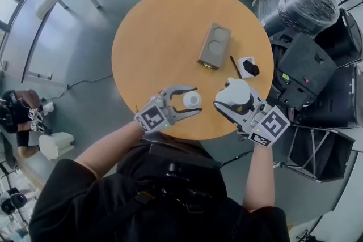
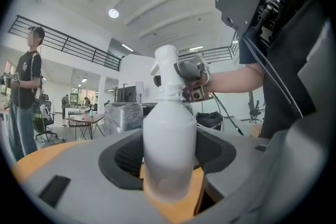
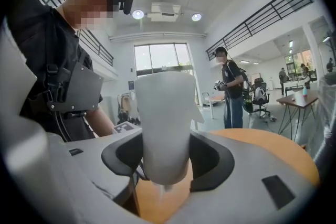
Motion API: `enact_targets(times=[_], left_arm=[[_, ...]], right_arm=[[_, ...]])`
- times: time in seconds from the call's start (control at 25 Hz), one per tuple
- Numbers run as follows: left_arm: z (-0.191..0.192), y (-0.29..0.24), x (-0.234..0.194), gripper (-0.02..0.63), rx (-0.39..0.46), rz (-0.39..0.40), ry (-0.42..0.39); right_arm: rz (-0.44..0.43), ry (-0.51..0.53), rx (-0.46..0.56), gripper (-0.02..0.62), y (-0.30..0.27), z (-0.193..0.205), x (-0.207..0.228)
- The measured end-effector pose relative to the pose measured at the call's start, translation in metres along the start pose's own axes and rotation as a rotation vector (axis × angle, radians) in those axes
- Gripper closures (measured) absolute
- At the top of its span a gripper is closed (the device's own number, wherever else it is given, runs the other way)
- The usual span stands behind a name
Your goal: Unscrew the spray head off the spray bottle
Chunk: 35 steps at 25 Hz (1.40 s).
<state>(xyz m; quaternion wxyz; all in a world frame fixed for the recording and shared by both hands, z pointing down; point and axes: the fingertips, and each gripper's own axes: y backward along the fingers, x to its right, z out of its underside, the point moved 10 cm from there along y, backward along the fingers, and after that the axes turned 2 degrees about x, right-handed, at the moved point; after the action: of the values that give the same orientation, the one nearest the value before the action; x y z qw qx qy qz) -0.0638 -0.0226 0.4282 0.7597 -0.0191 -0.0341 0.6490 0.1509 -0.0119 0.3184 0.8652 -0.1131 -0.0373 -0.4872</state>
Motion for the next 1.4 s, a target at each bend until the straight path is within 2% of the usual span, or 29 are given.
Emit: enact_targets(times=[0.28,0.4,0.68,0.84,1.0,1.12,1.4], left_arm=[[0.018,-0.001,-0.012,0.296,0.01,-0.047,0.005],[0.038,-0.011,-0.025,0.296,0.025,-0.058,0.016],[0.092,-0.024,-0.047,0.296,0.001,-0.064,0.001],[0.132,-0.035,-0.056,0.296,0.006,-0.064,-0.015],[0.178,-0.047,-0.061,0.296,0.021,-0.08,0.059],[0.212,-0.057,-0.064,0.296,0.011,-0.089,0.074],[0.286,-0.074,-0.076,0.296,-0.034,-0.116,0.1]], right_arm=[[0.068,-0.099,-0.077,0.333,-0.017,0.047,0.017],[0.08,-0.142,-0.084,0.333,-0.025,0.074,0.036],[0.13,-0.21,-0.118,0.333,-0.043,0.146,0.077],[0.159,-0.245,-0.142,0.333,-0.053,0.196,0.102],[0.176,-0.294,-0.17,0.333,-0.064,0.254,0.122],[0.204,-0.342,-0.201,0.333,-0.072,0.293,0.133],[0.258,-0.354,-0.345,0.333,-0.089,0.367,0.154]])
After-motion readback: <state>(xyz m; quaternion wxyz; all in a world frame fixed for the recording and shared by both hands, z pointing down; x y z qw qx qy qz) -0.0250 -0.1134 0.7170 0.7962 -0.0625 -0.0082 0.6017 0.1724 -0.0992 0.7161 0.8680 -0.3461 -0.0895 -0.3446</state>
